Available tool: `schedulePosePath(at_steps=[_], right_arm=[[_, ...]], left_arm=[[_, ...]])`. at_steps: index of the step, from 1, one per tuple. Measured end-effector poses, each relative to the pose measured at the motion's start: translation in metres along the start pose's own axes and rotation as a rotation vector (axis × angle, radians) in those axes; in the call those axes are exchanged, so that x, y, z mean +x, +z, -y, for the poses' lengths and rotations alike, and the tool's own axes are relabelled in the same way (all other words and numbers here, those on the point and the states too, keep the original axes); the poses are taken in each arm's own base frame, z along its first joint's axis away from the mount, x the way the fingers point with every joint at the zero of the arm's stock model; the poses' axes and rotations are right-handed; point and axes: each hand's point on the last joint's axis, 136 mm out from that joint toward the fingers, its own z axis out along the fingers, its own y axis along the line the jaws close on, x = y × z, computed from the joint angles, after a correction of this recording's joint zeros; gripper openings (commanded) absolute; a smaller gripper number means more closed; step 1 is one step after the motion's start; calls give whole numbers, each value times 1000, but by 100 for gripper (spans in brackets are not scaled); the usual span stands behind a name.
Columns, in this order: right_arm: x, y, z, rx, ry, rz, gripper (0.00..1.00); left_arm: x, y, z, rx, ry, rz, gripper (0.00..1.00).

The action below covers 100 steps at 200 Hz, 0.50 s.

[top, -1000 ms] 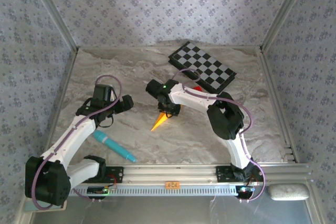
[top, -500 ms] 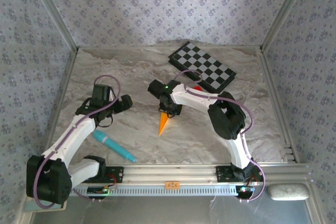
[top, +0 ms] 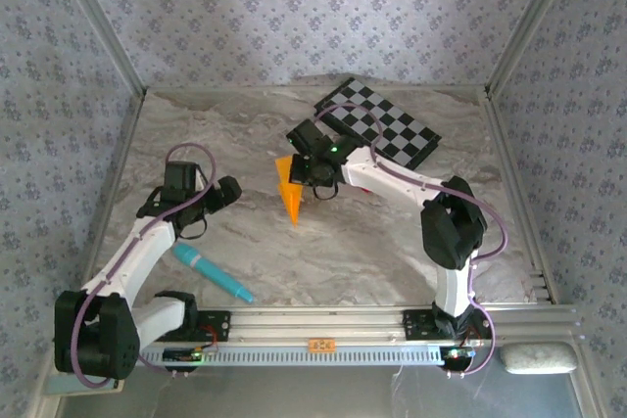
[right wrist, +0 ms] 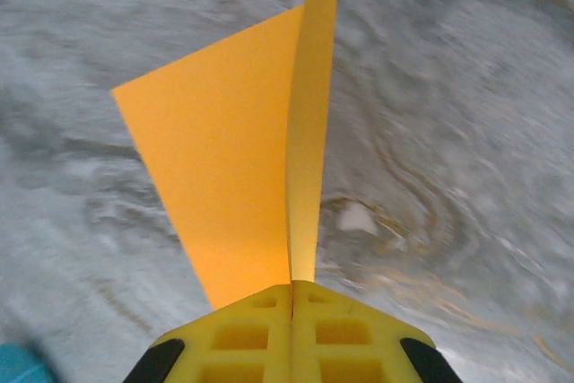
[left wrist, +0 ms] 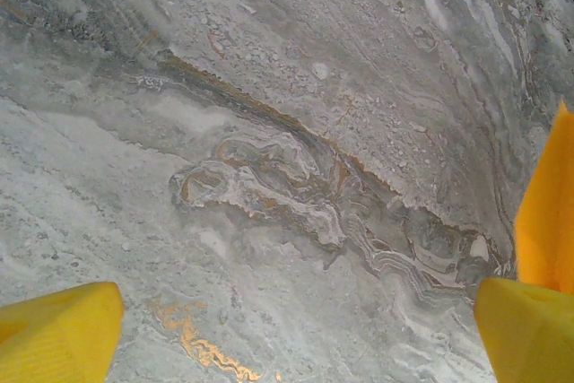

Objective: Fold a paper plane with a square sheet of paper (pick it up from the middle)
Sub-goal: Turn over a paper plane at the center of the table.

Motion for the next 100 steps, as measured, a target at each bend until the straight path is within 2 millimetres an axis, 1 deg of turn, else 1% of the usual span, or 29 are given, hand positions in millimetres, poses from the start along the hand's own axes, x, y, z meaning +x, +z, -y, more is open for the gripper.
schedulePosePath(at_steps=[17,44,62,80,100], right_arm=[[-6,1,-17,-105,-48,-2,0],[-5,2,-40,-270,-76,-35,0],[-3,7,-53,-363,-83,-59,0],[3,19,-58,-431,-80,-91,0],[14,38,-53,-470,-60,-139,1]], left_arm=[[0,1,-3,6,-25,-3,100],[-2,1,-8,-2,-66,1,100],[-3,1,-10,-5,-87,6,100],[-3,0,-10,0,-103,11,100],[-1,-1,-10,8,-117,15,100]])
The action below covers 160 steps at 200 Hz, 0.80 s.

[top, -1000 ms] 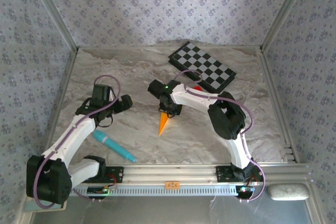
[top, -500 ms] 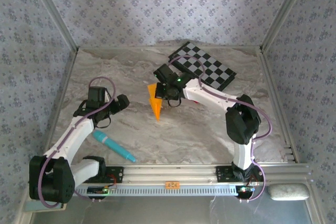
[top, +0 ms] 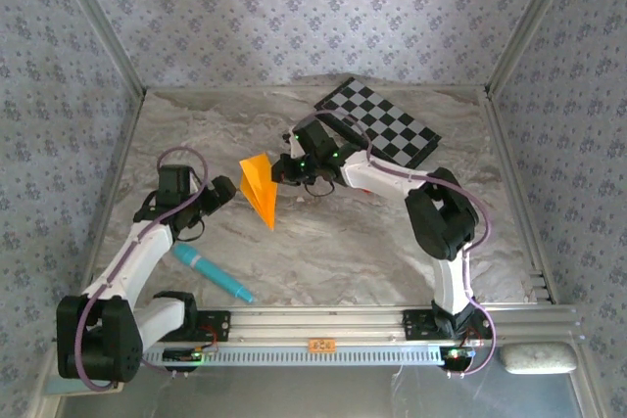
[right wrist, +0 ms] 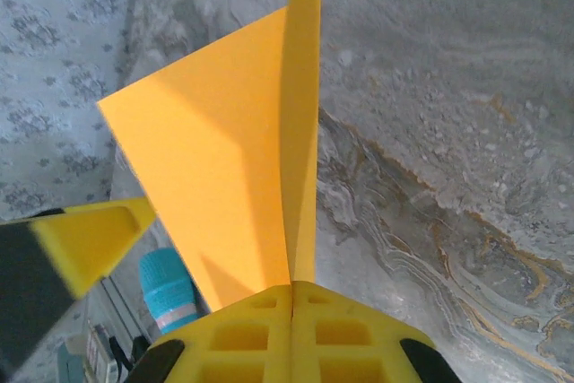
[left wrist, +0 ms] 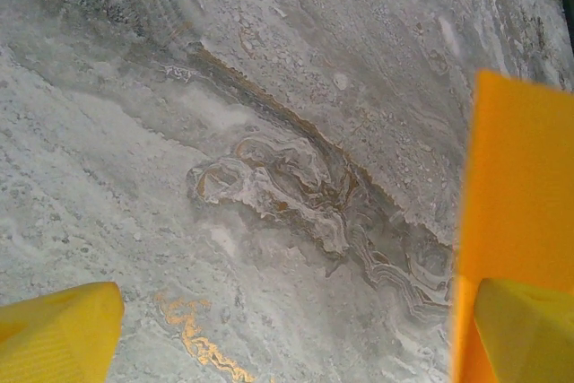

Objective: Fold a paper plane with a square sheet of paper (pick it up from the middle)
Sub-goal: Turn over a paper plane at the center of the table.

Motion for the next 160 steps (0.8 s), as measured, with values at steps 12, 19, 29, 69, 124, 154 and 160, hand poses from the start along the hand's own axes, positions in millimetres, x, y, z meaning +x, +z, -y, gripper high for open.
schedulePosePath(at_steps=[12,19,29,69,124,154,160], right_arm=[[7,8,11,-10,22,-23,1],[11,12,16,-13,33,-33,1],[15,16,24,-16,47,-45,1],[30,21,48,-36,98,-61,5],[52,19,92,0,187,-78,7],[54,19,96,0,193,-74,8],[53,19,96,-2,191,-71,8]], left_arm=[[1,0,1,8,-4,-2,100],[2,1,1,13,-7,-7,100],[4,1,2,24,-10,-13,100],[16,11,11,91,-31,-79,98],[51,31,28,170,-18,-225,89],[66,41,43,232,-12,-297,75],[69,43,43,234,-11,-311,73]])
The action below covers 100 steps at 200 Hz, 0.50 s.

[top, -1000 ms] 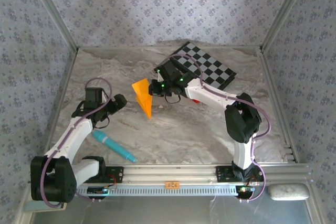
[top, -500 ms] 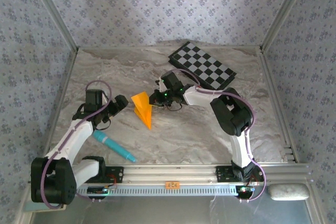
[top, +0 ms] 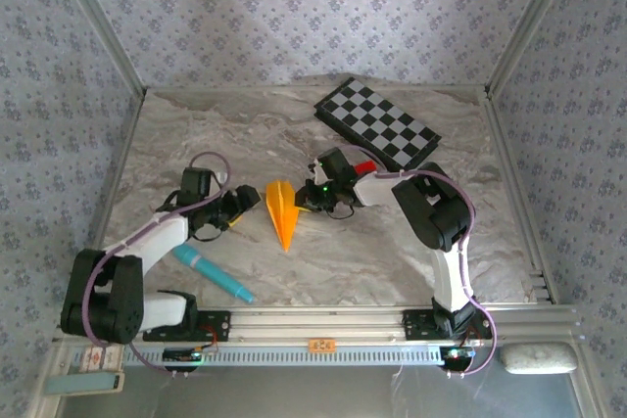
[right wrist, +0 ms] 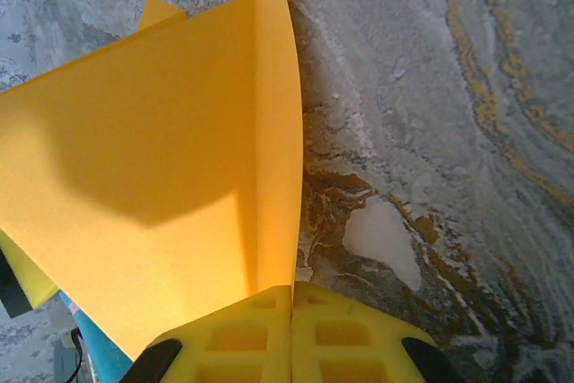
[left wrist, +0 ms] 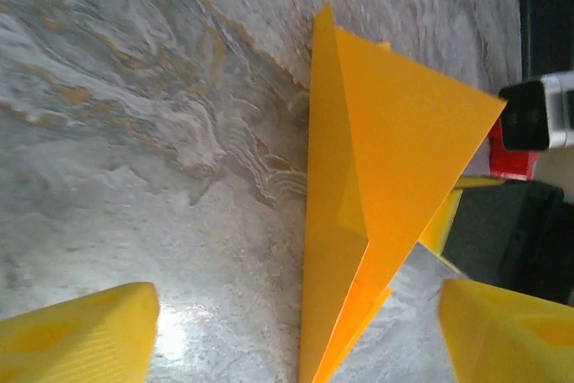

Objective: Fold a paper plane with a square sheet of paper (pick it up from the middle)
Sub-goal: Turn over a paper plane at the center of the table.

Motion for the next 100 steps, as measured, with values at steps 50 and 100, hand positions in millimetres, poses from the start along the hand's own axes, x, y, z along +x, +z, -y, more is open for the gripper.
schedulePosePath(at_steps=[50,100], right_arm=[[-1,0,-2,-12,-3,10,8],[-1,0,-1,-11,6,9,8]], left_arm=[[14,22,13,-16,48,-104,48],[17,40,17,-57,59,-145,24]])
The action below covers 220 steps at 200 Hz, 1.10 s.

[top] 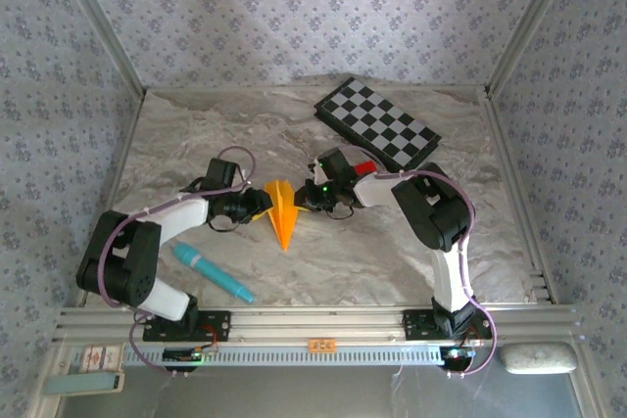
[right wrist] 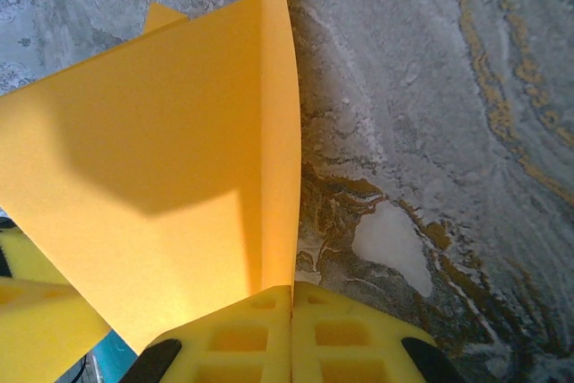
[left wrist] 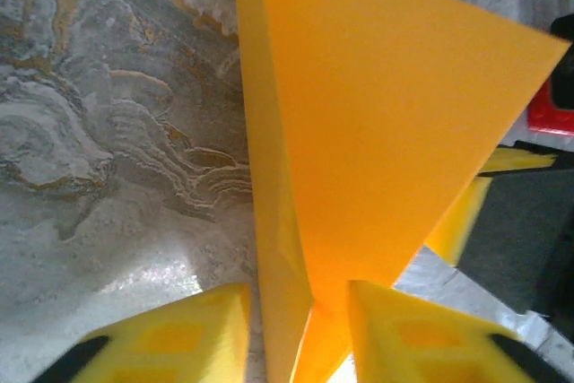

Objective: Fold a paper plane with a square sheet of paper (pick it up from the middle)
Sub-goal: Turn over a paper plane at the center of the table.

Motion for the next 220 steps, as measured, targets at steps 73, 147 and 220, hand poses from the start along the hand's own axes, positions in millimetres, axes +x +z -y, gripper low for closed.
schedulePosePath(at_steps=[73,147,220], right_arm=[[6,-6,6,10,13,5,6],[5,-7,7,10,39,17,6],[5,-7,7,9,39,18,6]], left_arm=[[-5,1,-22,-110,-42,42,2],[1,-1,-37,-143,-88,50,16],[-8,-41,-1,-56,-60,148,33]])
